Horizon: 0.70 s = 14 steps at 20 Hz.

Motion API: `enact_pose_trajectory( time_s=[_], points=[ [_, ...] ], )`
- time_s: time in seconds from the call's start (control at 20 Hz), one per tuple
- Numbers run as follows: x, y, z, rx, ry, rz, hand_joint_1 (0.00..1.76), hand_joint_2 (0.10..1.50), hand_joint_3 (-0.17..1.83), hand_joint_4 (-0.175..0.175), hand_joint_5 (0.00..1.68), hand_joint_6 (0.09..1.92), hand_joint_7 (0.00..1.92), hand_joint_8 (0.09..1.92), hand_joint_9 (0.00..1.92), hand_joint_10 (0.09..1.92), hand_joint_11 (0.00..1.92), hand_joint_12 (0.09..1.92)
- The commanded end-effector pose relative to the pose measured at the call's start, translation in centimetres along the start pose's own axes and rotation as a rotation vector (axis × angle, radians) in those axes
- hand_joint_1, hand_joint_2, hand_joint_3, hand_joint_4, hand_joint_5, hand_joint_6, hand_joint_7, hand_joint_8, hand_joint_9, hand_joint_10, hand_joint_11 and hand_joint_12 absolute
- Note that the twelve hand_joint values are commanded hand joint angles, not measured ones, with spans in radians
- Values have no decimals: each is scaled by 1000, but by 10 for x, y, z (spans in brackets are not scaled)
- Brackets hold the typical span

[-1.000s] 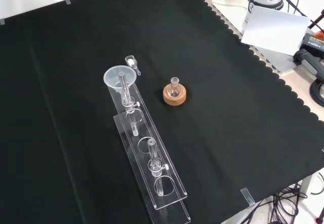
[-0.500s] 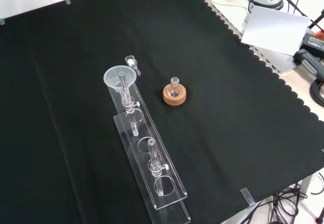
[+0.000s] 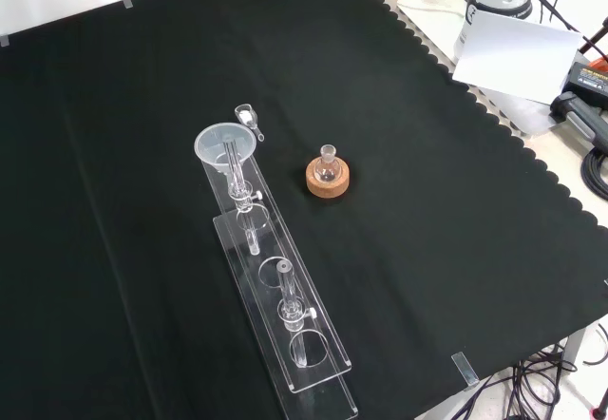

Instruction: Pick up the funnel from the transparent funnel stand.

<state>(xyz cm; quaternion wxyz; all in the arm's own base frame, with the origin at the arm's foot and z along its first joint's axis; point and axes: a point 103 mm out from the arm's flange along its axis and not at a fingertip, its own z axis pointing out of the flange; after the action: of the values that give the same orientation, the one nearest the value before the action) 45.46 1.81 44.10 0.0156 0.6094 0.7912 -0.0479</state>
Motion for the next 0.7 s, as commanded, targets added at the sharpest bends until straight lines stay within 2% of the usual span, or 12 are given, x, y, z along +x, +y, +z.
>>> enact_pose_trajectory(
  time_s=[0.05, 0.2, 0.3, 0.4, 0.6, 0.7],
  points=[
    [8, 25, 15, -17, -15, -31, 518, 553, 31, 23, 0, 87, 0, 87, 0, 87, 0, 87],
    [12, 36, 25, -21, -8, -48, 555, 562, 33, 21, 0, 87, 0, 87, 0, 87, 0, 87],
    [15, 44, 32, -42, 33, -86, 562, 565, 33, 20, 0, 87, 0, 87, 0, 87, 0, 87],
    [15, 52, 38, -60, 71, -105, 566, 566, 33, 18, 0, 87, 0, 87, 0, 87, 0, 87],
    [16, 68, 52, -39, 94, -156, 566, 566, 32, 16, 0, 87, 0, 87, 0, 87, 4, 87],
    [16, 74, 57, -5, 114, -185, 565, 566, 31, 14, 0, 87, 0, 87, 0, 87, 6, 87]
  ],
)
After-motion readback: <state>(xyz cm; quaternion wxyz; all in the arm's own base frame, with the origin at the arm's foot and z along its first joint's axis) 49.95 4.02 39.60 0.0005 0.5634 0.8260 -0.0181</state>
